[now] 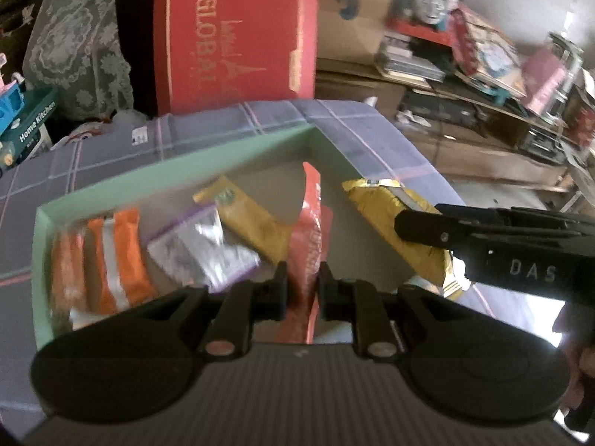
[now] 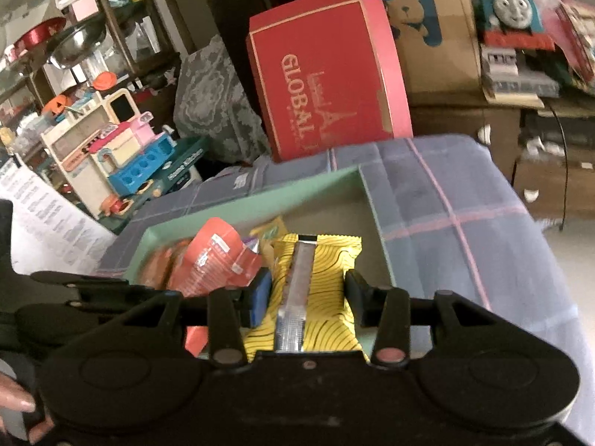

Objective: Organize snacks
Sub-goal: 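Carry both packets into the mint-green box and open both tools to release, then move both open tools back over the loose snack pile, then grasp the red foil packet with the right tool while the left tool grasps the red square packet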

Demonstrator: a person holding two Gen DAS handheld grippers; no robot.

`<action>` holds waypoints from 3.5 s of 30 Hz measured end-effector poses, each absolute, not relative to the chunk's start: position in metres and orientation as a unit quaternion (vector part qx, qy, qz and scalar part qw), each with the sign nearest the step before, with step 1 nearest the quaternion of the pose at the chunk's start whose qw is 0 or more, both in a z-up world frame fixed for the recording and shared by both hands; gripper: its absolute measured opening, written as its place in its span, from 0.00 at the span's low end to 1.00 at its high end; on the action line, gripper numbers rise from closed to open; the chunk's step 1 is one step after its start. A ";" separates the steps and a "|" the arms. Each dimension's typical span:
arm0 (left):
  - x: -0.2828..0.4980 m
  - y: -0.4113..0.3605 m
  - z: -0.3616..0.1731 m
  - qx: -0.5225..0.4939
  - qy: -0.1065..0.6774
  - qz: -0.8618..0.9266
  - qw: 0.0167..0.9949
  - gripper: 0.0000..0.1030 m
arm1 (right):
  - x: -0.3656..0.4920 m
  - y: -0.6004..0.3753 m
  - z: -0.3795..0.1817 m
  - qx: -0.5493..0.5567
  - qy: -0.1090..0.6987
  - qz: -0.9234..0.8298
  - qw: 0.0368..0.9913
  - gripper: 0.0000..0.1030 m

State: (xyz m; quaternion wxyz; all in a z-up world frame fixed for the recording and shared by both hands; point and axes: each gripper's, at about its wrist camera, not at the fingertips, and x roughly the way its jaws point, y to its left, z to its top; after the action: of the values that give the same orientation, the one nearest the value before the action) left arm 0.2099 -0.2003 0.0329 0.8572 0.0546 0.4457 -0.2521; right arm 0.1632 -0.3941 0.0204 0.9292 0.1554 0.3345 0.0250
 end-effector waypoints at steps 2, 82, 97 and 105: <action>0.236 -0.208 0.025 0.043 0.455 -0.242 0.856 0.14 | 0.190 -0.397 0.018 0.149 0.336 0.024 0.930 0.41; 0.078 -0.098 -0.053 0.043 0.528 -0.145 0.836 1.00 | 0.041 -0.318 -0.069 0.169 0.436 0.045 0.883 0.21; 0.075 -0.141 -0.053 0.083 0.503 -0.220 0.832 0.46 | 0.029 -0.352 -0.076 0.186 0.429 0.002 0.884 0.23; 0.075 -0.141 -0.060 0.080 0.507 -0.229 0.827 0.53 | 0.028 -0.346 -0.068 0.191 0.434 -0.012 0.880 0.31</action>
State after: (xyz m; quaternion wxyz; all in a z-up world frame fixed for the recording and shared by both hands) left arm 0.0745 -0.1413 -0.0597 0.8269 0.0802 0.5072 -0.2291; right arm 0.0280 -0.3456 -0.0678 0.8805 0.1906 0.4339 -0.0125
